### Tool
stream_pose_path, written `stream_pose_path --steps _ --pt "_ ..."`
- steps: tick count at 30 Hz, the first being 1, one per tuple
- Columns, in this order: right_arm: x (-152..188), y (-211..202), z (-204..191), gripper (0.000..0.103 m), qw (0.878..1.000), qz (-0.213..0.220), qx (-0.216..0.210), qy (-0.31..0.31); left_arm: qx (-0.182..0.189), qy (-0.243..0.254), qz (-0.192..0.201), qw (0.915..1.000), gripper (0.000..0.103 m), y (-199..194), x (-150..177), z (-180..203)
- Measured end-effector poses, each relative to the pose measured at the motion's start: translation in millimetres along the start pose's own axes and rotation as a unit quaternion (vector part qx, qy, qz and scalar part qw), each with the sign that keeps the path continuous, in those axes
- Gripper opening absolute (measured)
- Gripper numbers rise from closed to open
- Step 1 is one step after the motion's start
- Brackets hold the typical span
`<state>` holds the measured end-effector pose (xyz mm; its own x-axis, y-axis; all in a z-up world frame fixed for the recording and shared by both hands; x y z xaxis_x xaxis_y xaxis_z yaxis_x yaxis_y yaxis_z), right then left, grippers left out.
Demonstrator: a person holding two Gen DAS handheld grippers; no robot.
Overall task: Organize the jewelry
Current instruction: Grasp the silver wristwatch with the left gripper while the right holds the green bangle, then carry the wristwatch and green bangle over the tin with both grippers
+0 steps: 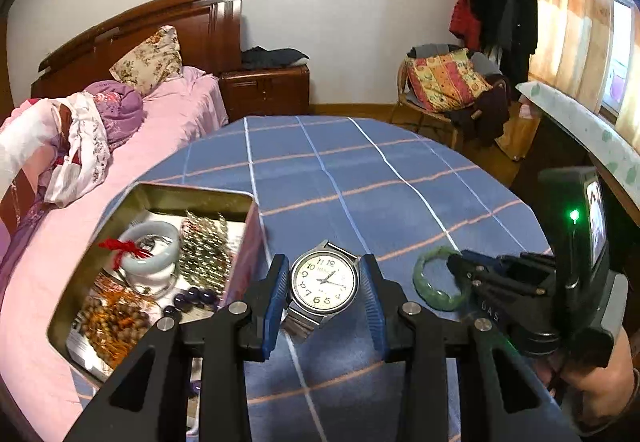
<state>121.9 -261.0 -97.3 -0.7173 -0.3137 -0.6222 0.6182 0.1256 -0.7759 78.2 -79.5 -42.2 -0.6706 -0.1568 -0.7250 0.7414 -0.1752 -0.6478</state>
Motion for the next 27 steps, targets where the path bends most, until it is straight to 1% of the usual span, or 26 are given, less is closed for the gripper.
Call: stream_pose_path --steps 10,17,27 --pt "-4 -10 -2 0.01 1.0 0.024 0.007 0.003 0.006 -0.003 0.011 0.9999 0.037 -10 -9 -10" --pt "-14 -22 -13 0.01 0.999 0.044 -0.001 -0.009 0.005 -0.011 0.023 0.9996 0.037 -22 -18 -19" --pt "-37 -35 -39 0.01 0.996 0.075 -0.025 -0.045 -0.02 -0.028 0.052 0.998 0.037 -42 -42 -46"
Point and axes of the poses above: each gripper's, at about its wrist camera, not at the fingertips, and y roughly the way its jaws point, z to its right, x to its underside, the point moved 3 cm from there along y, roughly the way its jaws point, and after that the axes turned 14 degrees about -y, right-handed, at the moved point
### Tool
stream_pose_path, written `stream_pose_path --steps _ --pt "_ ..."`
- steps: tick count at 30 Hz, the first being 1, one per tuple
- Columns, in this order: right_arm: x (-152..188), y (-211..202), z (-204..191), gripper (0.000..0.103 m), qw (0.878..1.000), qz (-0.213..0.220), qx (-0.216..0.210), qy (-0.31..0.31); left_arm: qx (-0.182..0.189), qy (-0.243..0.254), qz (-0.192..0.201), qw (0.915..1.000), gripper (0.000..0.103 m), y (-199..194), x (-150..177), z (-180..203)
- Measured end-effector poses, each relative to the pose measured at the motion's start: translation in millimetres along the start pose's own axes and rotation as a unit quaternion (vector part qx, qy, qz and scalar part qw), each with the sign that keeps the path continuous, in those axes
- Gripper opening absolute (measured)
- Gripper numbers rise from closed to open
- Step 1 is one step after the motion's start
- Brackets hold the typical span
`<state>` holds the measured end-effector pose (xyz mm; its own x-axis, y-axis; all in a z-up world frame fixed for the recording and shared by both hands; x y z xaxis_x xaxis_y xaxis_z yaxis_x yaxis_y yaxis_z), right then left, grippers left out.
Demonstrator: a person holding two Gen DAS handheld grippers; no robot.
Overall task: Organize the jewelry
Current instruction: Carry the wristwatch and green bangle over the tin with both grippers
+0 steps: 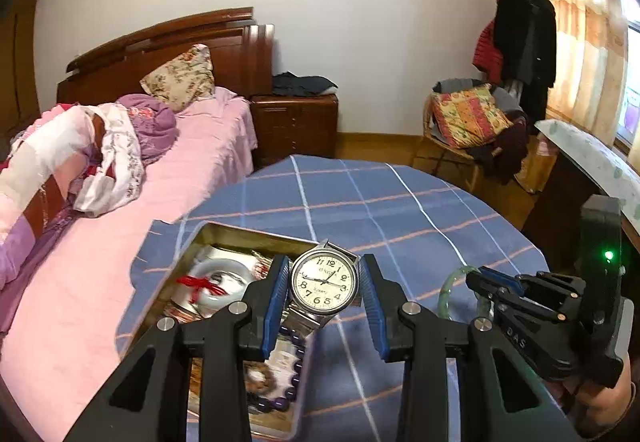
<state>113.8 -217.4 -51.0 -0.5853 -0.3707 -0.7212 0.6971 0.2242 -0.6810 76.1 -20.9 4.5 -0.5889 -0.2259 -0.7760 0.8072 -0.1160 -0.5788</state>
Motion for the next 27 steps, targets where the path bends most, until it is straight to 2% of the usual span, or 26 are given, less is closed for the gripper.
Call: stream_pose_path --steps 14,27 --pt "-38 -2 -42 0.01 0.998 0.029 -0.038 -0.045 -0.036 -0.011 0.033 0.9988 0.037 -7 -32 -37" --pt "-77 -3 -84 0.01 0.993 0.059 -0.063 -0.085 -0.054 -0.021 0.032 0.9978 0.037 0 -40 -61"
Point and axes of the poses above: each gripper's, at about its wrist camera, not at the fingertips, and y roughly the way its jaws point, z to its right, x to its underside, the point moved 3 cm from there along y, roughly the way its jaws point, and after that the axes turned 14 degrees about -y, right-handed, at the moved point
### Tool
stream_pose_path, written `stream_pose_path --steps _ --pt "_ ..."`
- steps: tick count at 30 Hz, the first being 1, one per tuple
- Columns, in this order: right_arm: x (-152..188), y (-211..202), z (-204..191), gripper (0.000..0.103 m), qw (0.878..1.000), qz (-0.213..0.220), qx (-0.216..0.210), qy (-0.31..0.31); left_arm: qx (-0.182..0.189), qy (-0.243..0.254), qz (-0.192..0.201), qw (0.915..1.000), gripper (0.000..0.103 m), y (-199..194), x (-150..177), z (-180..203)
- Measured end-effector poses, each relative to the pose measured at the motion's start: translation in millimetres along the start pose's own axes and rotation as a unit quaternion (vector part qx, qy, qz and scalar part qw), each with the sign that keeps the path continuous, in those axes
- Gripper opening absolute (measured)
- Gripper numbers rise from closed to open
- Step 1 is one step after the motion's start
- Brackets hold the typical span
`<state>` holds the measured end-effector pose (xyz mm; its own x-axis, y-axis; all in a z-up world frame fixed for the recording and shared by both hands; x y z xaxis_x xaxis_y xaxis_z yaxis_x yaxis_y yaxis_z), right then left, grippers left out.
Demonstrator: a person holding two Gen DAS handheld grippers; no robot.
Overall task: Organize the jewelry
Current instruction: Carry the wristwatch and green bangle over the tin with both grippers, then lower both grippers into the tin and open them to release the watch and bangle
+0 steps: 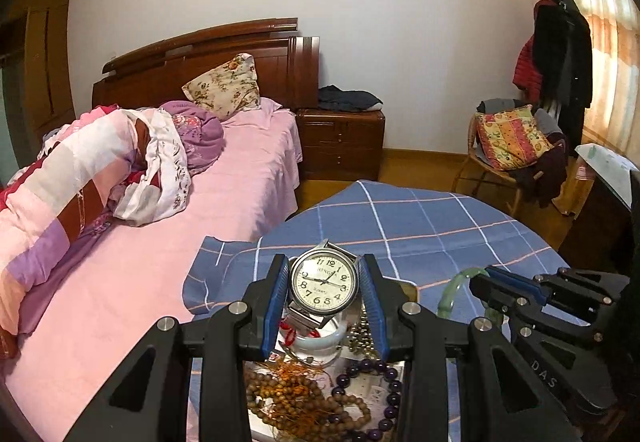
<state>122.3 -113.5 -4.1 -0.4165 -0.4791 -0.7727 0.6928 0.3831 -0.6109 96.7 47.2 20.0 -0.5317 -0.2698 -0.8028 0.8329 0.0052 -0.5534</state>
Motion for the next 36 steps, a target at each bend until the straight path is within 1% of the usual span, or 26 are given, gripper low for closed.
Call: stream_pose_path --steps 7,12,22,36 --pt "-16 7 -14 0.01 1.0 0.013 -0.014 -0.012 -0.007 -0.003 -0.007 0.9999 0.037 10 0 -7" --pt "-20 17 -19 0.01 1.0 0.012 -0.022 -0.013 -0.015 -0.007 -0.017 0.9997 0.037 21 3 -13" --pt "-13 40 -27 0.01 0.999 -0.01 -0.036 -0.007 -0.027 -0.014 -0.044 0.9986 0.037 43 16 -29" --pt "-4 56 -33 0.01 0.998 -0.03 -0.047 -0.007 -0.033 -0.011 -0.071 0.9968 0.037 58 30 -34"
Point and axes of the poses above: each gripper's, at about its wrist camera, not at the fingertips, and y roughly the way its jaws point, z to its right, x to its underside, the point moved 3 cm from there along y, roughly the way its jaws point, and after that the axes turned 14 degrees about -y, right-handed, at the moved point
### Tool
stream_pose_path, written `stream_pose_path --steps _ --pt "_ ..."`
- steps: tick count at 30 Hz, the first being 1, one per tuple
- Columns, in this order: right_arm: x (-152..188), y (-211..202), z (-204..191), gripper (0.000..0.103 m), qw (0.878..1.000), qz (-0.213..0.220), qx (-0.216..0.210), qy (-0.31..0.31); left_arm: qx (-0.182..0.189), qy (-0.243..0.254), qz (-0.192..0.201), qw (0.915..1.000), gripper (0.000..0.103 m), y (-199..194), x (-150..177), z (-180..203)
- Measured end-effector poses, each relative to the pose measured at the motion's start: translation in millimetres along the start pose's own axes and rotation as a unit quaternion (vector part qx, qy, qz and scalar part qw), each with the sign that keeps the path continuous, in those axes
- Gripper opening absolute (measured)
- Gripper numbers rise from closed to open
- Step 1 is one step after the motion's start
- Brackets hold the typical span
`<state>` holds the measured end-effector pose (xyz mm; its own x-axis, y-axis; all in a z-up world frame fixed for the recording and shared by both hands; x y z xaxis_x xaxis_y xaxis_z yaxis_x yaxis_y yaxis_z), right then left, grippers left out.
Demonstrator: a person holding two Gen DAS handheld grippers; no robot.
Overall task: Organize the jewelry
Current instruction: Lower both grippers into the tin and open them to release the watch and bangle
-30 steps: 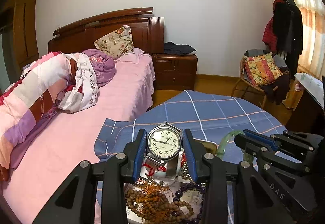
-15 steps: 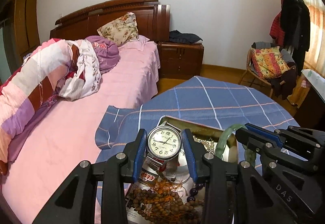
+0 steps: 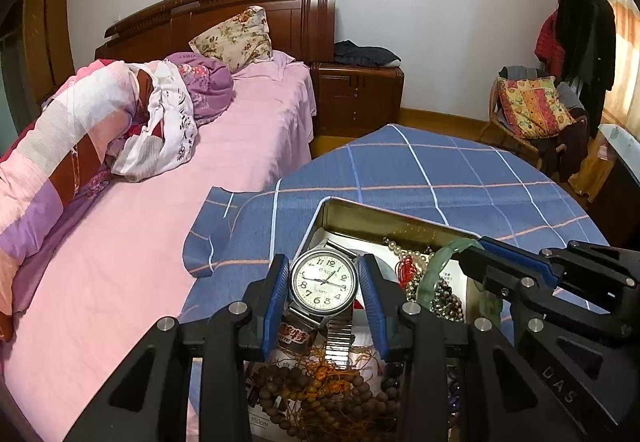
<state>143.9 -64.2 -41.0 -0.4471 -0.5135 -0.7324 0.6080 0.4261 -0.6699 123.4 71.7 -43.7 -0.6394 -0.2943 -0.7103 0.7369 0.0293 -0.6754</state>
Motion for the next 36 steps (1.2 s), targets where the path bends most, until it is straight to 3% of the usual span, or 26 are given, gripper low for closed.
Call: stream_pose_path --steps 36 --pt "19 30 -16 0.01 0.999 -0.045 -0.026 -0.008 -0.012 0.013 -0.05 0.9986 0.037 25 30 -5"
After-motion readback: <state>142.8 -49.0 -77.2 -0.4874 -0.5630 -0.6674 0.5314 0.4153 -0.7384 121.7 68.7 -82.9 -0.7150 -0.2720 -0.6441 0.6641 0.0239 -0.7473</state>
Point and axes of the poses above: each gripper's, at about its wrist camera, not at the fingertips, and y roughly the way its jaws point, z to its right, x to its underside, the point moved 3 cm from there along y, roughly the way its jaws point, and after that the axes turned 14 degrees about -y, right-handed, at the moved point
